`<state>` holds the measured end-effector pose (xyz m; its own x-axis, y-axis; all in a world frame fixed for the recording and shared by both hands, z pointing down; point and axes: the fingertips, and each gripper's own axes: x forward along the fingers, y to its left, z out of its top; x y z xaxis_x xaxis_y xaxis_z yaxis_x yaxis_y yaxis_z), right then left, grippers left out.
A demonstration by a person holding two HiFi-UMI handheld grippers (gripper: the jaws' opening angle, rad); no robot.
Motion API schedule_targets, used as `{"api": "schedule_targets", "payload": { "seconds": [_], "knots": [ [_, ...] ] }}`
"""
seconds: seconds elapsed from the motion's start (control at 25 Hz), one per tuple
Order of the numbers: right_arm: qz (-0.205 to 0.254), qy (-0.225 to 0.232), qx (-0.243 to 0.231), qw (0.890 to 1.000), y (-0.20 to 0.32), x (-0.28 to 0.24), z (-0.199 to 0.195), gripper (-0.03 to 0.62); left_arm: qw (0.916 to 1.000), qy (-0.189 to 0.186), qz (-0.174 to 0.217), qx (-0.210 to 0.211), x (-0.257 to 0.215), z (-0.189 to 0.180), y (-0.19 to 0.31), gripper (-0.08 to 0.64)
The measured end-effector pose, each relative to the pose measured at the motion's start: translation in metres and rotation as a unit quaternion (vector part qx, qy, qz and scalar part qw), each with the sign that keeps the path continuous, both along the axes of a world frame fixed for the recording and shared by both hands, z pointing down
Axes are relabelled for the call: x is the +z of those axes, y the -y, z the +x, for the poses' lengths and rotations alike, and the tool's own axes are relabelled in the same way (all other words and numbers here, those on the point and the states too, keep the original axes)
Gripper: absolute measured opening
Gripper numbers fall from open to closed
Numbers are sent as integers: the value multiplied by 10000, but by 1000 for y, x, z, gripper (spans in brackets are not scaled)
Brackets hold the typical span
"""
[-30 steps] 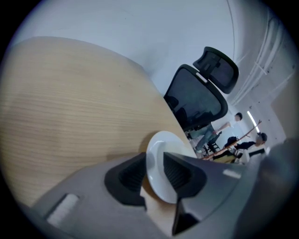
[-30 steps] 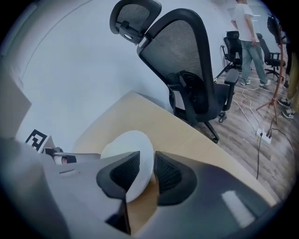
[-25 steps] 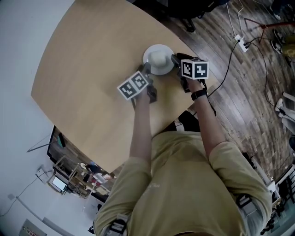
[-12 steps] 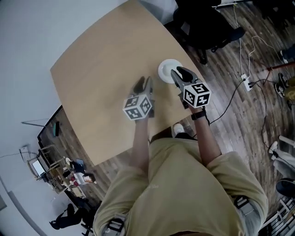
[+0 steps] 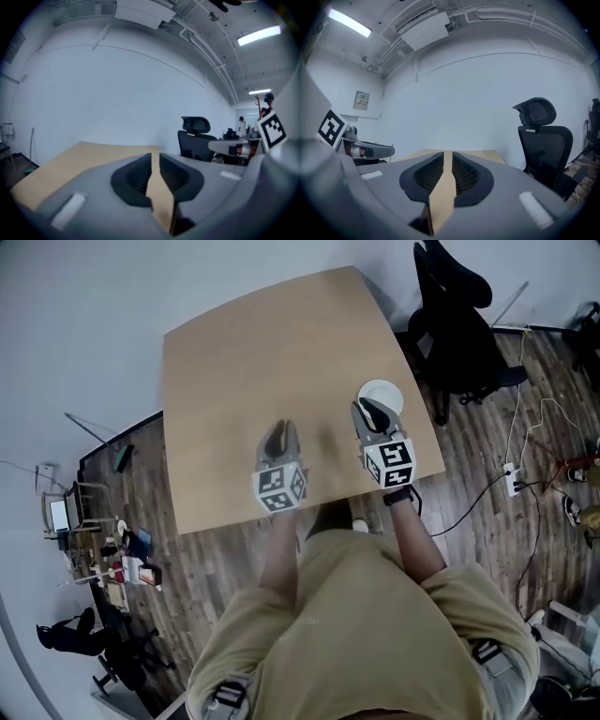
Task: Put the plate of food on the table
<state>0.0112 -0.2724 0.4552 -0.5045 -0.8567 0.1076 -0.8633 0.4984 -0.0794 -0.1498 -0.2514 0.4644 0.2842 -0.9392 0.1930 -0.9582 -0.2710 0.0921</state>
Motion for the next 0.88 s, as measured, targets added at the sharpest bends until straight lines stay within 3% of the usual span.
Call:
{"api": "schedule_targets", "payload": {
  "seconds": [0.16,0.32,0.56,0.88],
  "knots": [
    [160,-94,-52,9998,-28,-3,-11,13,9989,-12,129,-444,-3,-26,-36,24],
    [229,-125,-123,9996,-49,-5,-14,6,9971,-88,223,-721,-8,-36,-64,2],
    [299,-99,-260,9992,-73,-12,-21,6,9960,-74,275,-842,-12,-35,-90,2],
    [275,85,-201,9994,-81,-24,0,6,9969,-181,228,-726,-20,-7,-84,2]
  ]
}}
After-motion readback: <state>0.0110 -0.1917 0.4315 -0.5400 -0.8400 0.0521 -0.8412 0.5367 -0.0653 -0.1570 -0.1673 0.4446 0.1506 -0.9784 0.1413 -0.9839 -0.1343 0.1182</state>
